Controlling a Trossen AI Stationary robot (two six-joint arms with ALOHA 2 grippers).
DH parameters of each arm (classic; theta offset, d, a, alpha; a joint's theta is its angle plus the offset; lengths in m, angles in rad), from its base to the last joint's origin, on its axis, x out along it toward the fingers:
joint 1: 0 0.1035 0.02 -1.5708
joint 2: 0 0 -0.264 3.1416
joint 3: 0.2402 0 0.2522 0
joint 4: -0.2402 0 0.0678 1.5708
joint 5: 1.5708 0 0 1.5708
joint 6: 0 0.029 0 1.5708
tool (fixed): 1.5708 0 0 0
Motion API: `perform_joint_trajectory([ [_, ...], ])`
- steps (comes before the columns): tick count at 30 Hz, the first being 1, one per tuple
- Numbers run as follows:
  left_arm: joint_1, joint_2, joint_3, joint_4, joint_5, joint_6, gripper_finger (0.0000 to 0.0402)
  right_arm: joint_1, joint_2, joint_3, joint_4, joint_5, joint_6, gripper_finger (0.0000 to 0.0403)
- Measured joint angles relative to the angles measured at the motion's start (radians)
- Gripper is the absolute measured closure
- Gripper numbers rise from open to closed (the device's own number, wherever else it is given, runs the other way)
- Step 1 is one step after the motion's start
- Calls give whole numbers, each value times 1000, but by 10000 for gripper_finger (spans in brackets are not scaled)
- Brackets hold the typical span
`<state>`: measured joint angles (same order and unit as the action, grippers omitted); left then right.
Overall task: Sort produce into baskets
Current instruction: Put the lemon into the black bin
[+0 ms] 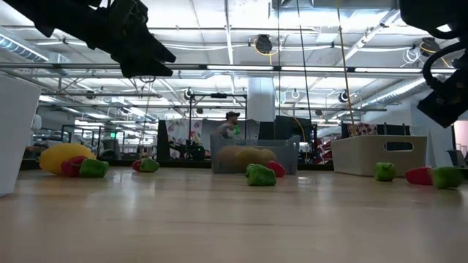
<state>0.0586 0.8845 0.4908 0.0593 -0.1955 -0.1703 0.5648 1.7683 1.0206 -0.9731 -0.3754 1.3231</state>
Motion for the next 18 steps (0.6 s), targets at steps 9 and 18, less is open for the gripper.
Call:
perform_joint_trajectory([
  [9, 0, 10, 0, 2, 3, 0, 111, 0, -21, 4, 1, -15, -11, 178],
  [18, 0, 43, 1, 14, -1, -1, 111, -21, -105, 116, -8, 103, -62, 170],
])
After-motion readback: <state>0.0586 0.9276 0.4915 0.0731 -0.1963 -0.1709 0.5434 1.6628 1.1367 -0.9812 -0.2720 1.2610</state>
